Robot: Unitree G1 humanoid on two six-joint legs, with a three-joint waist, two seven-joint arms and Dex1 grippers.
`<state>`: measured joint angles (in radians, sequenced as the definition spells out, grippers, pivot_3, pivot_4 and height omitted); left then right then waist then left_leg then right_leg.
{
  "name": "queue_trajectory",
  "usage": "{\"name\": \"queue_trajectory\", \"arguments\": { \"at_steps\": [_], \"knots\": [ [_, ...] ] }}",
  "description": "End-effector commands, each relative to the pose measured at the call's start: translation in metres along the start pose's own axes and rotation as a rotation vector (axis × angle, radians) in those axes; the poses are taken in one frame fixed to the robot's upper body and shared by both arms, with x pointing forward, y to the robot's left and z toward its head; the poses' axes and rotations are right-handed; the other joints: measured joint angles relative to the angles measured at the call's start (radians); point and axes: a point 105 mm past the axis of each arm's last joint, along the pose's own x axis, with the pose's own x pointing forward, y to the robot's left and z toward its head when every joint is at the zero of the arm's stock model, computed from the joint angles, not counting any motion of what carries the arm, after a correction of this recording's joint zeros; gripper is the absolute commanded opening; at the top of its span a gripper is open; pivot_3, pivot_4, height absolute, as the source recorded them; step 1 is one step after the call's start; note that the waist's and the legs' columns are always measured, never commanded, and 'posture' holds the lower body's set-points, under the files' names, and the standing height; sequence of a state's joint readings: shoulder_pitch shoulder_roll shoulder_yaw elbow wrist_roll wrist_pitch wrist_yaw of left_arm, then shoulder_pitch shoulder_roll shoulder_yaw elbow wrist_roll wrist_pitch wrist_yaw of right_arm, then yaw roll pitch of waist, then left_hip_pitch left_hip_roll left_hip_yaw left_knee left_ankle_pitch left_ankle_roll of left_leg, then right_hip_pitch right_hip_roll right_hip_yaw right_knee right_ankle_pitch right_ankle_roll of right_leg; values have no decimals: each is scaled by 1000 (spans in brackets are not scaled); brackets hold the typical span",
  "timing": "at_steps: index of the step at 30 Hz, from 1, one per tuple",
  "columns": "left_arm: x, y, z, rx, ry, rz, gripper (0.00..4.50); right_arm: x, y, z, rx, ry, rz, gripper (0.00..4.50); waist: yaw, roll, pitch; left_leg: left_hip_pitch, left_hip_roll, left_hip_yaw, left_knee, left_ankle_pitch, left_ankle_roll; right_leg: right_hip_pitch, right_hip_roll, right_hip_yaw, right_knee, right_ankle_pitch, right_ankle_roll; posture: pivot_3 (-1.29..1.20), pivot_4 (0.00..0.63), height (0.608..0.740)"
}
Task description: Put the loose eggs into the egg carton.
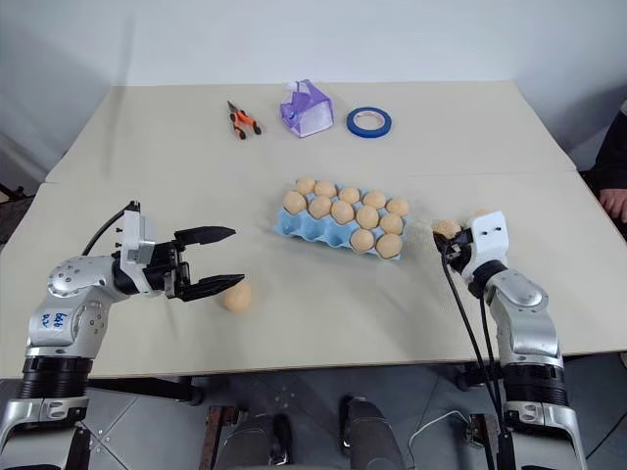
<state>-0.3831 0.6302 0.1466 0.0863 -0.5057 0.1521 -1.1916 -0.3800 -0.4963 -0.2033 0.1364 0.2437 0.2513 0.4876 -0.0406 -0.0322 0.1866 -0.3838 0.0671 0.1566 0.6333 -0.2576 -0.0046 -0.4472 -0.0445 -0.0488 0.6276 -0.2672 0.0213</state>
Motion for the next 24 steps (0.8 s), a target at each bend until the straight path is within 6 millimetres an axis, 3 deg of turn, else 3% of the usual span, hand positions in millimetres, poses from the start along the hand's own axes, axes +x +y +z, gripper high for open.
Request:
{"name": "queue_trajectory", "arguments": {
  "at_steps": [1, 7, 14, 19, 24],
  "knots": [
    [2, -1, 9, 39, -26, -5, 4500, 5, 24, 52, 12, -135, 80, 1488, -2, 0, 0, 0, 0, 0, 0, 0, 0, 0, 0, 0, 0, 0, 0, 0, 150, 740],
    [4, -1, 8, 37, -31, -11, 4500, 22, 93, 74, 58, -137, 272, 1488, -15, 0, 0, 0, 1, 0, 0, 0, 0, 0, 0, 0, 0, 0, -1, 0, 150, 740],
    [2, 0, 9, 38, -31, 0, 4500, 46, 135, 69, 55, -76, 345, 1488, -13, 0, 0, -2, 0, 0, 0, 0, 1, -2, -1, -1, 0, 0, -1, 0, 150, 740],
    [-2, 1, 9, 43, -24, 15, 4500, 52, 153, 63, 27, -41, 394, 1488, -13, 0, 0, -3, 0, 0, -1, 0, 1, -2, -1, -1, 0, 0, -1, 0, 150, 740],
    [-5, 0, 9, 44, -22, 27, 4500, 52, 155, 58, 1, -20, 400, 3194, -16, 0, 0, -3, 0, 0, 0, -1, 1, -2, -1, -1, 0, 0, -1, 0, 150, 740]
  ]
}}
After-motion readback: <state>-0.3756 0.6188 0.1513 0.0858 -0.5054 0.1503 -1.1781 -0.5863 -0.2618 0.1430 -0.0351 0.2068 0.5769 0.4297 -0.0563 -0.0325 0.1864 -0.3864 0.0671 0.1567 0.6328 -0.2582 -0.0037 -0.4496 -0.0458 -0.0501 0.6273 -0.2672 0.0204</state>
